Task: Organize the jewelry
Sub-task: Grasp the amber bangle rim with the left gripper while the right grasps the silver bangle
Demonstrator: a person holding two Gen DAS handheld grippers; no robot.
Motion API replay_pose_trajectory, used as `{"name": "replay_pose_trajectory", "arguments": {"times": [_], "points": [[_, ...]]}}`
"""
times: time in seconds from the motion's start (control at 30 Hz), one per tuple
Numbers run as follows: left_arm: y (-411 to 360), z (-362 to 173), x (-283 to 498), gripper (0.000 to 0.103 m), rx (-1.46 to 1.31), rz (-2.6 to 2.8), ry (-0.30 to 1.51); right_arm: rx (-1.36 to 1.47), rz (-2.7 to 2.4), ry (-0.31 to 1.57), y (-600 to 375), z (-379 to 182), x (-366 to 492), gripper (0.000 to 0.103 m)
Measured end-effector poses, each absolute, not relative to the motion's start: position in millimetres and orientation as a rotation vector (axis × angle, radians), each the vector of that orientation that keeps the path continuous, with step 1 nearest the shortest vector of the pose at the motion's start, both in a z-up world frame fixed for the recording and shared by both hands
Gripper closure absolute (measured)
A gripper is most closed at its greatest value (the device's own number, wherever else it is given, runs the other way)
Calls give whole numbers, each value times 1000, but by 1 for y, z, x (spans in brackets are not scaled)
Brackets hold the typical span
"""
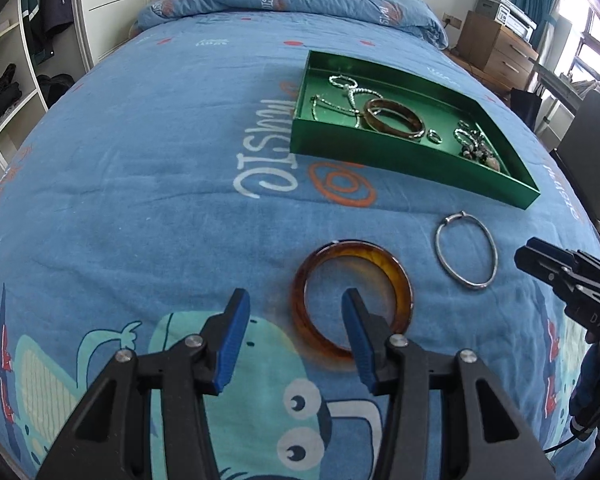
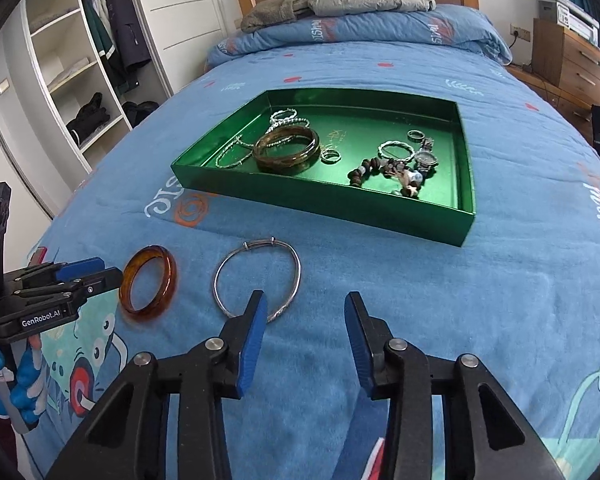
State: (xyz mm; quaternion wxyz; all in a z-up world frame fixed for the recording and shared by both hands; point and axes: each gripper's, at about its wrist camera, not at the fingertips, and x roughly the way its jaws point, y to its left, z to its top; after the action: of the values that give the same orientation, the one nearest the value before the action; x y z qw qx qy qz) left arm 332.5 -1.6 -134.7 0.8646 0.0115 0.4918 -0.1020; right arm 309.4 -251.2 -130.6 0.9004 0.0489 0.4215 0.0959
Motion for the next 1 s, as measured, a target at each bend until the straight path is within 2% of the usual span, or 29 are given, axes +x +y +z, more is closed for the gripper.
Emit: {"name": "replay_pose_trajectory", "arguments": {"times": [0.33, 0.4, 0.5, 0.57, 0.63, 0.67, 0.8, 1.0], "points": [[-18, -158, 346, 59, 138, -195, 1055, -16, 235, 1024, -224, -152, 353, 70], [-21, -160, 345, 63, 156, -189, 1048, -46, 240, 1050, -221, -155, 357, 71], [-24, -161, 344, 73, 156, -180, 1034, -83, 253, 1076, -218, -159, 361, 72], [-27, -161, 343, 82, 164, -171, 1021, -94, 262, 1089, -218, -161, 364, 76], [-30, -160, 342, 90, 178, -163, 1010, -105, 258, 1088, -220, -161, 364, 85], [-32, -160, 341, 92, 189, -159, 1006, -110, 257, 1085, -221, -161, 363, 87], [-39, -156, 335, 93, 237, -129, 982, -117, 240, 1068, -223, -160, 355, 98], [-39, -141, 320, 94, 237, -107, 956, -95, 208, 1008, -233, -149, 322, 99]]}}
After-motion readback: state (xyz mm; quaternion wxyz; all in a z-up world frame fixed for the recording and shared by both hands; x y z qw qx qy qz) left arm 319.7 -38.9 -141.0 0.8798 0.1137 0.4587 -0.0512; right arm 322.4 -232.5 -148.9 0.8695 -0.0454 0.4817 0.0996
